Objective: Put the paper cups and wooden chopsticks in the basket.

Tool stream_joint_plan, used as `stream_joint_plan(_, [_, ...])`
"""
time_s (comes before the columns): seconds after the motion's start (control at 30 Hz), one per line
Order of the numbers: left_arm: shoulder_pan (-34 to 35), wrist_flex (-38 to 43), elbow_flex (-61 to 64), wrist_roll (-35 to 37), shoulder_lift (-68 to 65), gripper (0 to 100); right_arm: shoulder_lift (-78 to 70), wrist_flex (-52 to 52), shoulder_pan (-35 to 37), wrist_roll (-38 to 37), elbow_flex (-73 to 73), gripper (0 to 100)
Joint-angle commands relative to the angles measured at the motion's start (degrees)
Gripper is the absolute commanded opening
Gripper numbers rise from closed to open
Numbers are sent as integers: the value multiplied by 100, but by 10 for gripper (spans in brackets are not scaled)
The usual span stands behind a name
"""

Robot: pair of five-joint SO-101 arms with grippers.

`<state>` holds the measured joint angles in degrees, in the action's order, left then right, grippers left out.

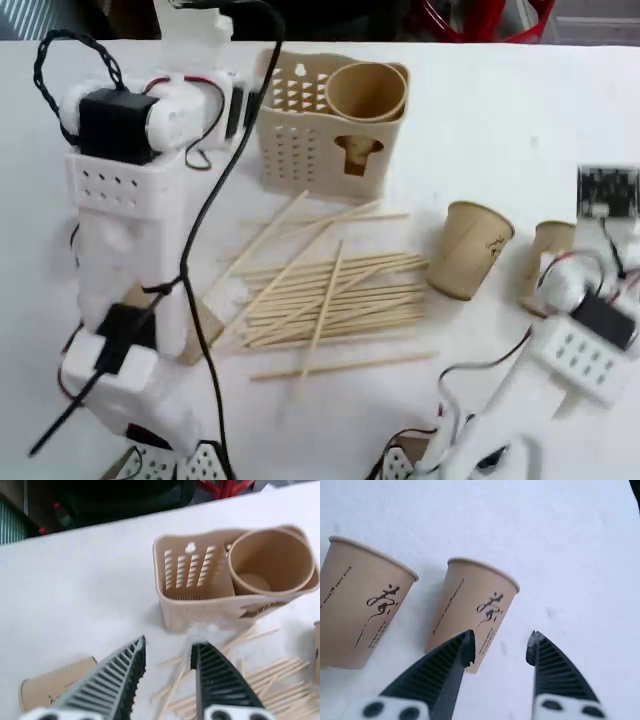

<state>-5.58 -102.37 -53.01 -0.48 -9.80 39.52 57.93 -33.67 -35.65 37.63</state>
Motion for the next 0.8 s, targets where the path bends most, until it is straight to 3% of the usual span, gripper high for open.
stream_joint_plan(0.0, [163, 79, 1644, 62, 892, 168, -1516, 365, 338, -1380, -1802, 190])
stream_joint_plan(0.13, [277, 870, 3965, -141, 1956, 168, -3495, 1323, 435, -3068, -3842, 255])
stream_joint_plan(0.4, [716, 3622, 8862, -545, 4655, 166, -6941, 3090, -13, -4756, -7833, 272])
stream_joint_plan(0.47, [769, 3947, 9503, -958, 5174, 165, -7662, 3547, -22, -5011, -8686, 272])
stream_joint_plan(0.57, [760, 4035, 9925, -1011, 5464, 165, -8576, 4092, -4, -5222, -9697, 272])
stream_joint_plan(0.77, [743, 4334, 10092, -1011, 5464, 165, -9253, 4075, -40, -5275, -10022, 272])
